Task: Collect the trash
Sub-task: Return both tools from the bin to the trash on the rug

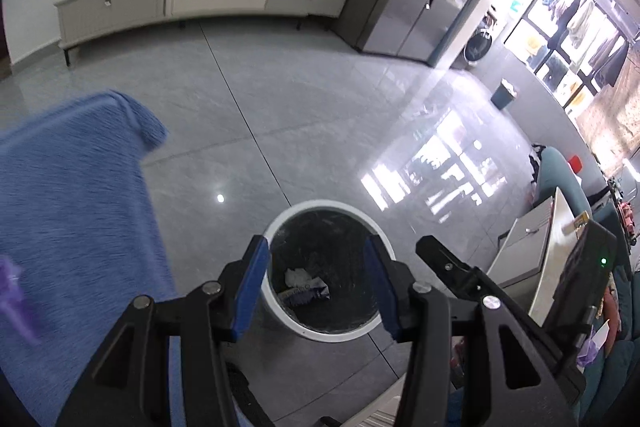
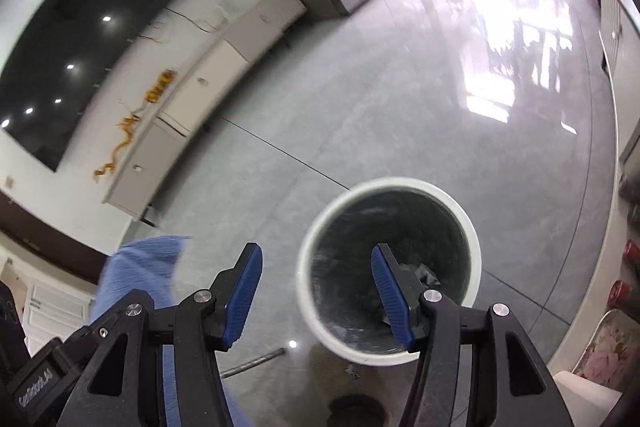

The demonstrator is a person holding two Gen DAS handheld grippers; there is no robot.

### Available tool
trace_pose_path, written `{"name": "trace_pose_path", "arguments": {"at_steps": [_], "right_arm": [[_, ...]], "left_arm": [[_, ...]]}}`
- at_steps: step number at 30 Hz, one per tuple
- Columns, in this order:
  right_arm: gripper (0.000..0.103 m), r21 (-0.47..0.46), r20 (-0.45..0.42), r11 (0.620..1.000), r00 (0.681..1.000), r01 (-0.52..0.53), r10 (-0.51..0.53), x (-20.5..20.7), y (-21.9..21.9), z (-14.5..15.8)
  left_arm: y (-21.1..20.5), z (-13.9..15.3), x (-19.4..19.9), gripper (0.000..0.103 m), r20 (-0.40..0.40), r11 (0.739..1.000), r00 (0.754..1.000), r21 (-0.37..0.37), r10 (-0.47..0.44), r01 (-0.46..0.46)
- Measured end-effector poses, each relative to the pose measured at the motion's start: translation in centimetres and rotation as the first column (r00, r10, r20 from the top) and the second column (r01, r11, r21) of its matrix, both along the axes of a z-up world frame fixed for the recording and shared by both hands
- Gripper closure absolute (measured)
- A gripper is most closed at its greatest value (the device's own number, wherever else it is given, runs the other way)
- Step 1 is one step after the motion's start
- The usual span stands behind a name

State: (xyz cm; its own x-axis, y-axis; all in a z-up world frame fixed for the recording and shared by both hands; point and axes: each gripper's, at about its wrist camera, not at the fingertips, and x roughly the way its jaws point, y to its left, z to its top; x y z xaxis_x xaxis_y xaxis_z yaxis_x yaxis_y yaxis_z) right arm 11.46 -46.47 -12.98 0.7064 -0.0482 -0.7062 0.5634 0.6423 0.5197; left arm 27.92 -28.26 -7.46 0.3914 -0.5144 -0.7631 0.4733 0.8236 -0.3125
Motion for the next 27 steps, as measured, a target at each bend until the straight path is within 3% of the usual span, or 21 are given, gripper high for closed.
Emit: {"name": "trace_pose_path", "arguments": {"at_steps": [8, 12, 27], "right_arm": [[0.048, -0.105, 0.139, 0.986, 0.98, -0.13, 0.144, -3.6, 6.7, 7.5], [0.048, -0.15, 0.182, 0.969, 0.958, -0.196, 0.222, -5.2, 10.4, 9.8], [0.047, -0.329, 0.295, 0.875, 0.842, -0.355, 0.453, -11.1, 20.3, 16.3]], "left_arm": [[7.5, 6.7, -6.4, 0.05, 0.153, 0.996, 0.985, -0.039, 0.085, -0.08], [11.5, 8.9, -9.2, 0.047, 0.189, 0.99, 0.973, -0.075, 0.135, -0.123], [27.6, 14.2, -20.3, 0.045, 0.366, 0.946, 0.872, -0.14, 0.325, -0.293]]}}
